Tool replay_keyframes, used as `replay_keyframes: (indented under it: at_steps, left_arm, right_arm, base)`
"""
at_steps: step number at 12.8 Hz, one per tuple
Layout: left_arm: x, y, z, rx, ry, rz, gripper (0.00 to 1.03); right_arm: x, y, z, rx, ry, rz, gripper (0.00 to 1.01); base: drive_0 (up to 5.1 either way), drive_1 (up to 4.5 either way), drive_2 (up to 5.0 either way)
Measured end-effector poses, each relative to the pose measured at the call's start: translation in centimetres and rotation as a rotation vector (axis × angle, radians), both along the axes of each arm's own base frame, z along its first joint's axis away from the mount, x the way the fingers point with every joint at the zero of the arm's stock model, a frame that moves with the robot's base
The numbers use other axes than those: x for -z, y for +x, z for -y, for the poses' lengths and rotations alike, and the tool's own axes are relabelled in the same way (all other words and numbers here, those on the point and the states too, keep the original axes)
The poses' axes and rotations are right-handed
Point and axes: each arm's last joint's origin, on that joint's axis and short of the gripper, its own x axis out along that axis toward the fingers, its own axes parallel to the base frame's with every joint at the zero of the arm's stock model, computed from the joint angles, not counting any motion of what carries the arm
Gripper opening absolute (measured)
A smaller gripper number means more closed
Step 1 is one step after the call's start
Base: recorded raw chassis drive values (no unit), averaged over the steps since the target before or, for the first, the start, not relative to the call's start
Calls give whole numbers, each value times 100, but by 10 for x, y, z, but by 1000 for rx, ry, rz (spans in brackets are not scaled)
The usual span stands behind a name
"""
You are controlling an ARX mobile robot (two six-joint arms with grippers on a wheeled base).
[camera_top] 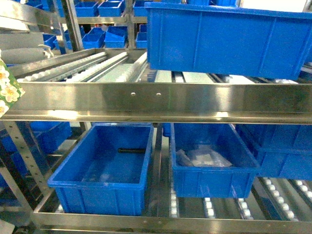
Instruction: Move flower gift bag to table near conveyor
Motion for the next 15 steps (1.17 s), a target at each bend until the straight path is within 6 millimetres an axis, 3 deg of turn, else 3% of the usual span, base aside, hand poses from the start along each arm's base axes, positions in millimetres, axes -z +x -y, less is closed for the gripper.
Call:
replay_keyframes:
  at_steps: [15]
  left_arm:
    - [0,0,0,0,1,-1,2]
  right_arm:
    - [0,0,0,0,0,1,3]
  base:
    - [-493,240,253]
